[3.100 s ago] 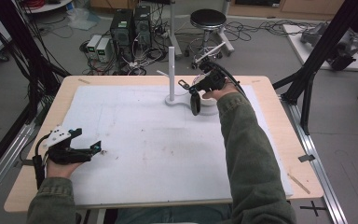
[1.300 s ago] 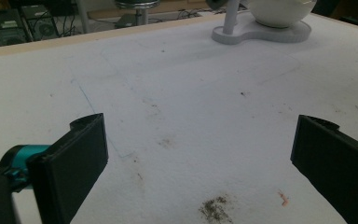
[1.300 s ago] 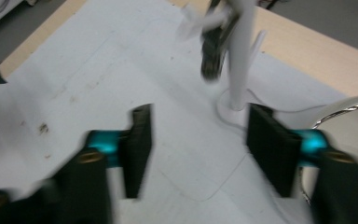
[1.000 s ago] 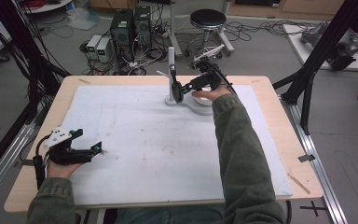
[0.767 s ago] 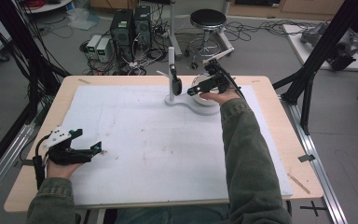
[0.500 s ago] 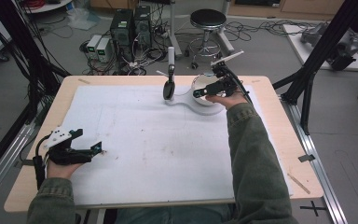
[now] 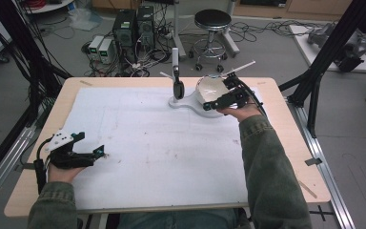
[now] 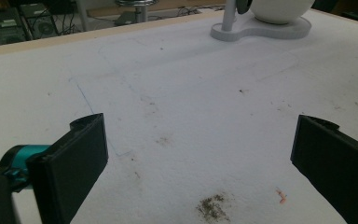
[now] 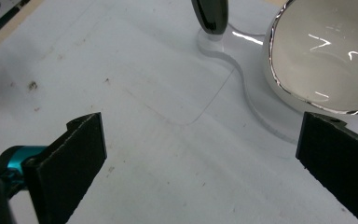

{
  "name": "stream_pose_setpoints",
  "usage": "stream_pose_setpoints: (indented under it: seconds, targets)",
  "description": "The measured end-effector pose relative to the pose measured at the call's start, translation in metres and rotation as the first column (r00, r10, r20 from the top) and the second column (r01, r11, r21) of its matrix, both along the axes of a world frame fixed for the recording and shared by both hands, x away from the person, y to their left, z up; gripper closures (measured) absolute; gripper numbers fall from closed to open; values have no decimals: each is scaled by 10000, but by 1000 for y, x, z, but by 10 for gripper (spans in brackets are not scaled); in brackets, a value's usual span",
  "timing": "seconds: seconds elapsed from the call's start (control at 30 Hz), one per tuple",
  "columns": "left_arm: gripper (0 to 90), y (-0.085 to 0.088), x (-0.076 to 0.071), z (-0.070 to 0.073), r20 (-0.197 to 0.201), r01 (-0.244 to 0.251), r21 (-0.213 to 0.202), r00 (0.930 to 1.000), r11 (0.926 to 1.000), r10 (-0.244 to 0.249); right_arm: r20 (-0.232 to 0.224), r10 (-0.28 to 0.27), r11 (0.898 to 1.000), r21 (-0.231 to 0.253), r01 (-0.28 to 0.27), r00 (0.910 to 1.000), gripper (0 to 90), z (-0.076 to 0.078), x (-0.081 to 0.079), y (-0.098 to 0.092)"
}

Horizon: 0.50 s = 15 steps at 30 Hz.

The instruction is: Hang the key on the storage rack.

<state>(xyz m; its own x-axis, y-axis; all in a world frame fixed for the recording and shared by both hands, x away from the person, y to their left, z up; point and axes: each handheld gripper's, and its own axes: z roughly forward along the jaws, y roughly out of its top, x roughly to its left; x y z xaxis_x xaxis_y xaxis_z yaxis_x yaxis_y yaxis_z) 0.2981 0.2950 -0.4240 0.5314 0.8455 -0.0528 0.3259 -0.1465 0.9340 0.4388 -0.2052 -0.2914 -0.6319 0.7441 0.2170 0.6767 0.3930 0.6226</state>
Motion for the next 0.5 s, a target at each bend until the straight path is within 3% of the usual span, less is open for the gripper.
stream_pose_setpoints:
  seconds: [0.03, 0.5]
  targets:
    - [44, 0, 0, 0, 0, 2, 4, 10000, 10000, -2, 68, 30, 9998, -212, -29, 10000, 5, -1, -2, 1]
    - [43, -1, 0, 0, -5, -7, -2, 10000, 10000, 7, 702, 34, 9996, -291, -13, 9975, 6, -19, -23, -2]
